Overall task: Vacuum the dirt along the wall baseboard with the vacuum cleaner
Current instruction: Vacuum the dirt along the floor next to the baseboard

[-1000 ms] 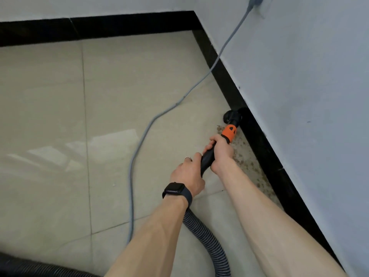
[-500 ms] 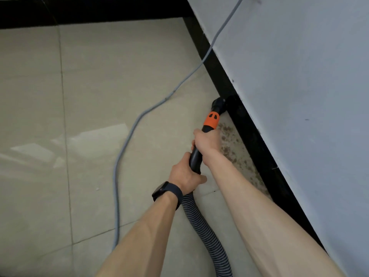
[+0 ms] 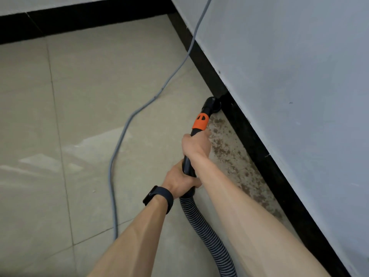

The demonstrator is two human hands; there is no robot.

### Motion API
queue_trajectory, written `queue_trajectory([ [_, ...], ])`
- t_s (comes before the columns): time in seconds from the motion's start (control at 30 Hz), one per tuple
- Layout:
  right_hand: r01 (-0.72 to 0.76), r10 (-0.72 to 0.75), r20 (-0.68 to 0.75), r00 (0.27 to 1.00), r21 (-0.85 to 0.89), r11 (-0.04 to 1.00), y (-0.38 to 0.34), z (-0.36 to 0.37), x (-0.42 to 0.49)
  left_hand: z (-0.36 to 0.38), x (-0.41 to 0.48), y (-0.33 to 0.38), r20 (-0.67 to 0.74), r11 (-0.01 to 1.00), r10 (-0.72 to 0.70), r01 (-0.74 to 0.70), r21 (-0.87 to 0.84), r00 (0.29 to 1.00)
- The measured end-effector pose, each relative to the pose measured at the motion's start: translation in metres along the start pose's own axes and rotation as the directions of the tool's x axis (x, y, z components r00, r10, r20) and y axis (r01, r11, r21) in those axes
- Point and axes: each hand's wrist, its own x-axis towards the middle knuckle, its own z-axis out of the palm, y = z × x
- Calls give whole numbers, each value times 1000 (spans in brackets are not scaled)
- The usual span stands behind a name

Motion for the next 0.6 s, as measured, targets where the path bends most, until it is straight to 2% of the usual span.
queue_trajectory([
  [0.1, -29, 25, 38, 999, 114, 993, 10, -2, -1, 4, -3, -3, -3, 999, 4, -4, 36, 1000],
  [0.17, -58, 40, 73, 997, 258, 964, 17, -4, 4, 7, -5, -3, -25, 993, 23, -20, 116, 999],
  [0.33, -137, 12, 219, 976, 566, 813, 8, -20, 17, 3, -7, 16, -101, 902, 140, -85, 424, 985],
  [0.43, -207, -4, 312, 950, 640, 740, -2, -22, 14, -13, -9, 29, -93, 840, 143, -71, 538, 985],
  [0.5, -210, -26, 353, 935, 612, 762, -7, -17, 7, -28, -14, 30, 4, 850, 65, -58, 523, 998],
  [0.6, -167, -93, 416, 904, 547, 821, -8, -8, -10, -42, -29, 22, 81, 946, 10, -36, 323, 997],
])
